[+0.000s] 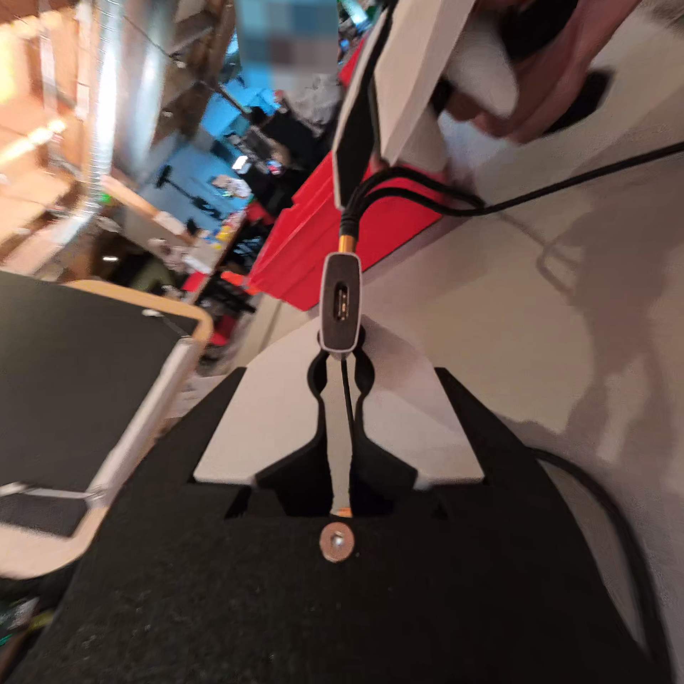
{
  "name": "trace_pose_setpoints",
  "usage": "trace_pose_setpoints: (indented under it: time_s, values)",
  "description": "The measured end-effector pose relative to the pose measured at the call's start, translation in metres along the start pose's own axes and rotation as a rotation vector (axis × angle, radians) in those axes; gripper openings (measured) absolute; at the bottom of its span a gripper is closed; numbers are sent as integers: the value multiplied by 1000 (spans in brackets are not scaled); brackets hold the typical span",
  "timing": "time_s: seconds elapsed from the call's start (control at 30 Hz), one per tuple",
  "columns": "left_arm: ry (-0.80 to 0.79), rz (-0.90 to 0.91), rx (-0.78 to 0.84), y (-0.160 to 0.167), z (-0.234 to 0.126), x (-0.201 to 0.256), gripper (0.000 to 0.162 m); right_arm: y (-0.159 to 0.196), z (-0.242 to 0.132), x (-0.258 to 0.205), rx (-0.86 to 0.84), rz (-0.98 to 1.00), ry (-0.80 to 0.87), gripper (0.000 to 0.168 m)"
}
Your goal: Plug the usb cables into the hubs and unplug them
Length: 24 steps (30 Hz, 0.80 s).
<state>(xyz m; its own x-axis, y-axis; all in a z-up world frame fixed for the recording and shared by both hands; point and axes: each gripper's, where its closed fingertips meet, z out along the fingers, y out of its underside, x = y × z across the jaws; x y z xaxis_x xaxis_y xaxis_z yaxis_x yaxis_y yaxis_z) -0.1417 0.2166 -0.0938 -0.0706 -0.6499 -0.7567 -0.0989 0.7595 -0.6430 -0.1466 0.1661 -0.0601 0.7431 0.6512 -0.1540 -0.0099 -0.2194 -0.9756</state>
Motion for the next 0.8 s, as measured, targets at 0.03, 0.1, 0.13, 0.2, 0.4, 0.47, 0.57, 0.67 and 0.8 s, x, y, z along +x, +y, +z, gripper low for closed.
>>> trace_pose_setpoints:
  time_s: [0.03, 0.1, 0.13, 0.2, 0.4, 0.47, 0.57, 0.67, 0.8]
  values:
    - [-52, 60, -23, 3, 0, -4, 10, -1, -4, 3, 13, 23, 18, 27]
    - [-108, 160, -82, 11, 2, -7, 10, 1, -10, 9, 39, 48, 63, 24]
    - [-123, 200, -101, 13, 3, -7, 10, 5, -10, 9, 24, 66, 65, 23]
    - [-151, 283, -120, 15, 4, -5, 10, 17, -4, 4, -27, 103, 33, 24]
    - [-206, 343, -132, 11, 5, -5, 10, 36, 28, -4, -57, 287, 13, 34]
    - [-232, 374, -132, 8, 4, -6, 10, 27, 35, -6, 5, 357, -2, 32]
    - [-286, 414, -122, 3, 1, -12, 10, 16, 36, 0, 91, 448, 0, 20]
    - [-312, 451, -119, -1, 0, -13, 9, 14, 35, 2, 119, 536, -48, 11]
    - [-308, 440, -118, -1, 1, -10, 9, 15, 33, 3, 106, 440, -17, 10]
